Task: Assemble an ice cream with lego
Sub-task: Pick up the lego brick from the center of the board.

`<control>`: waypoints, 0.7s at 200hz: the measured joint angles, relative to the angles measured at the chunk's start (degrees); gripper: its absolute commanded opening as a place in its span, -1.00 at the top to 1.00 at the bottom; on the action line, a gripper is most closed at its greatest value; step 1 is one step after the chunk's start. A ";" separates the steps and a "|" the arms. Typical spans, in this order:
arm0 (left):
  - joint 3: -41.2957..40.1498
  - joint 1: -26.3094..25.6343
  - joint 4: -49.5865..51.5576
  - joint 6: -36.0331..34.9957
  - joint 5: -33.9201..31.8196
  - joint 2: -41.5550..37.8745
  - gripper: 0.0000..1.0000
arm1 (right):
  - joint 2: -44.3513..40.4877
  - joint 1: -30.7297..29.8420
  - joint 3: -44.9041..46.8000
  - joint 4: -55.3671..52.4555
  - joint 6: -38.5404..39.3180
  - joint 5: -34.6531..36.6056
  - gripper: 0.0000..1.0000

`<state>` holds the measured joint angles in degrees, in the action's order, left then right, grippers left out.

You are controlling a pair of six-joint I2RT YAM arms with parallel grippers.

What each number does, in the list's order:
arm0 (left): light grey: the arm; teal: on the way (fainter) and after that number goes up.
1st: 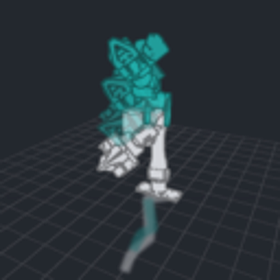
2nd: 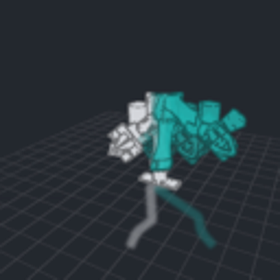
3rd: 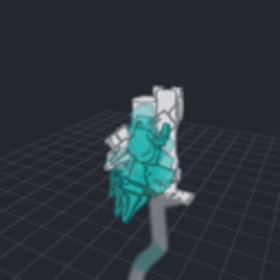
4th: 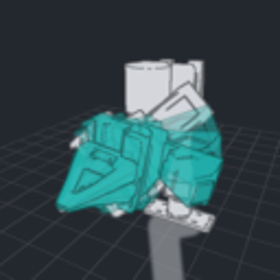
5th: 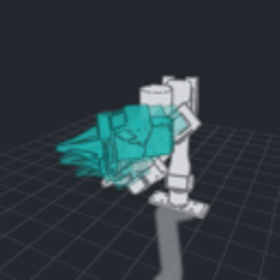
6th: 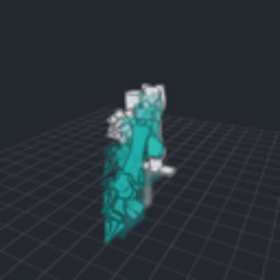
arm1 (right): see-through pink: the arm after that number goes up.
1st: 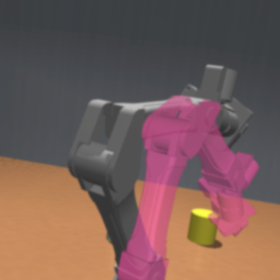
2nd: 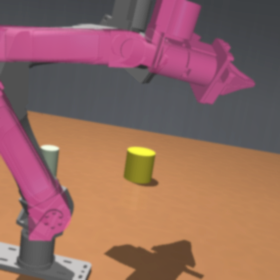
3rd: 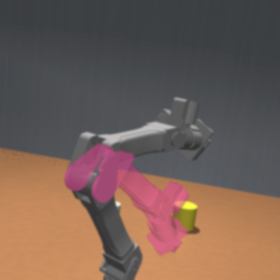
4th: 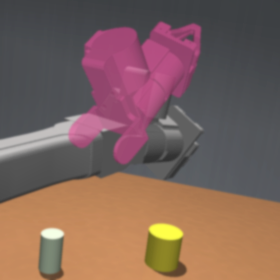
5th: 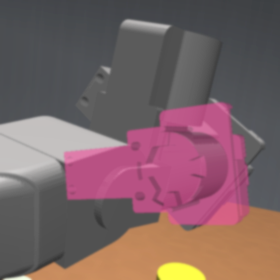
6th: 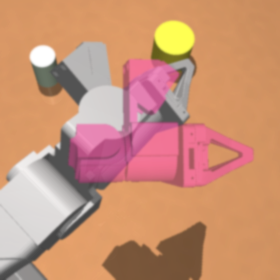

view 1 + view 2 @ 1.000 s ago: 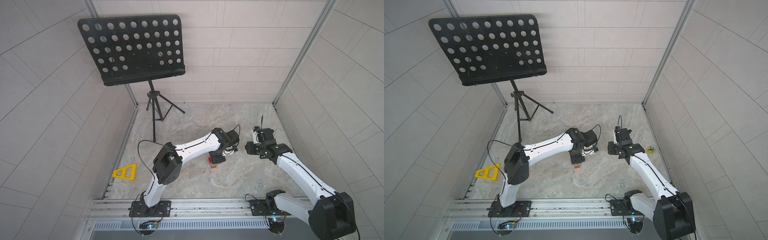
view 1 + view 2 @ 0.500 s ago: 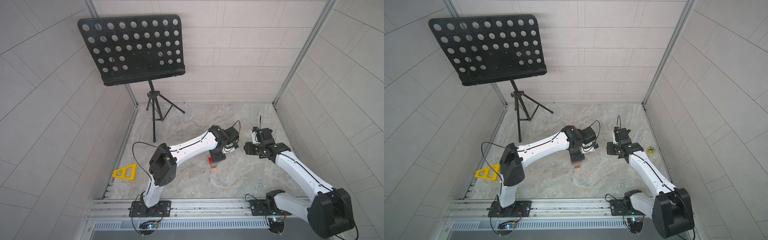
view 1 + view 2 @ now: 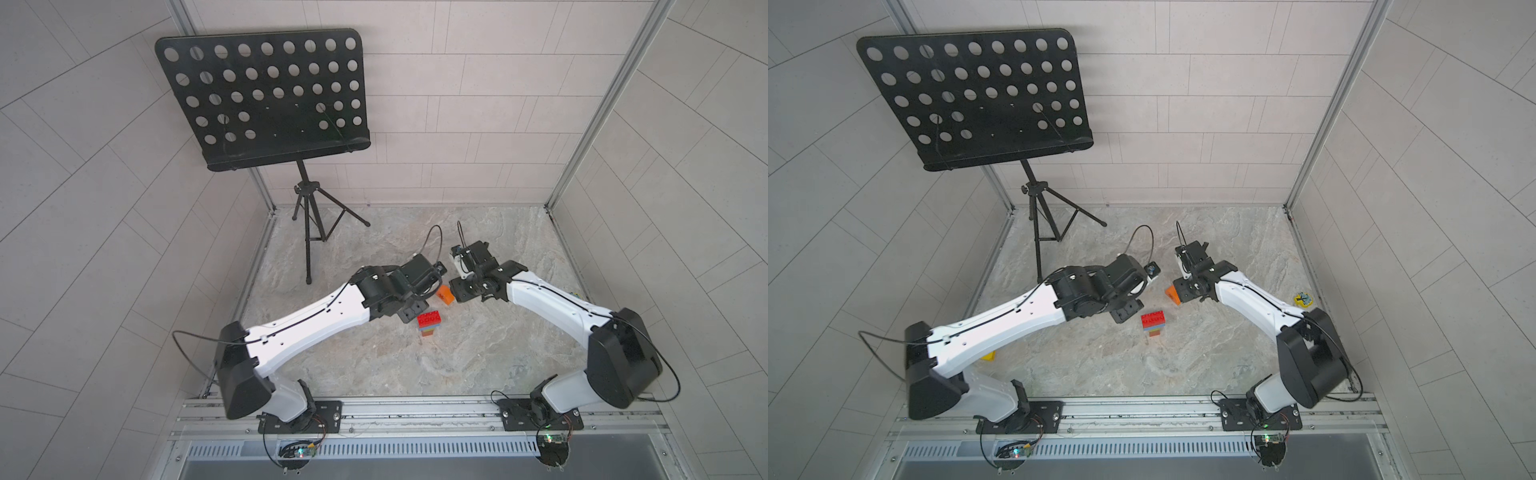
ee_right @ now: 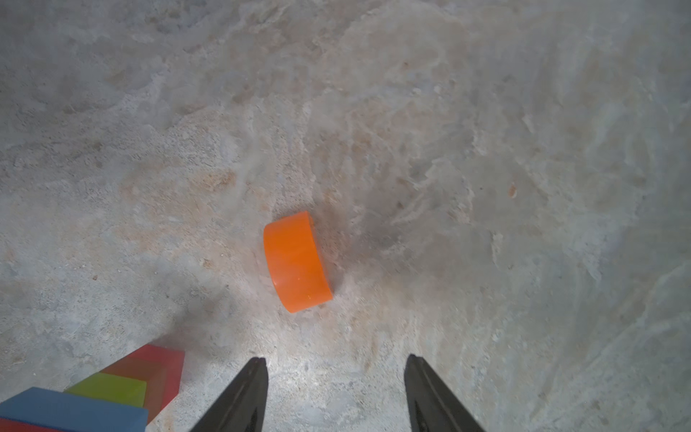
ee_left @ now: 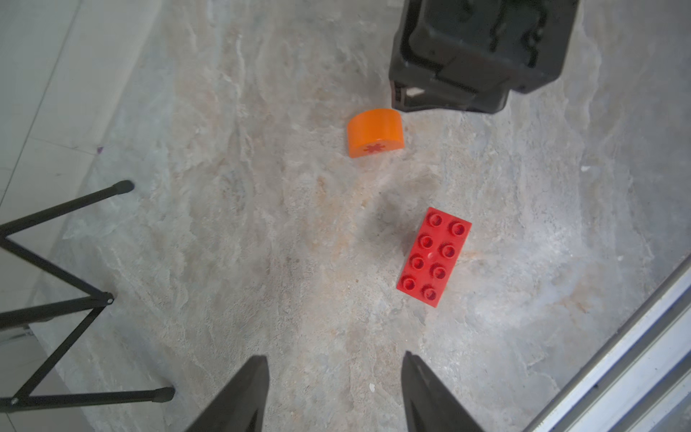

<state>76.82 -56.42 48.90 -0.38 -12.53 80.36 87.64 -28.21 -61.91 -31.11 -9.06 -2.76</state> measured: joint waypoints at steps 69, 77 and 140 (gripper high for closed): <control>-11.87 7.34 -9.03 9.46 -0.15 -15.13 -0.57 | 12.24 -1.09 -8.17 -2.82 5.55 -0.46 -0.29; -11.87 7.34 -9.68 9.77 -0.13 -15.26 -0.57 | 12.72 -1.11 -8.35 -3.04 5.84 -0.74 -0.29; -11.87 7.41 -10.62 10.03 0.09 -13.64 -0.57 | 15.56 -2.01 -8.66 -3.89 6.82 -2.40 -0.23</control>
<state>64.95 -49.01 38.28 9.65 -12.45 66.72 103.20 -30.22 -70.57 -35.00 -2.24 -5.17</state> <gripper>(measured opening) 0.787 0.618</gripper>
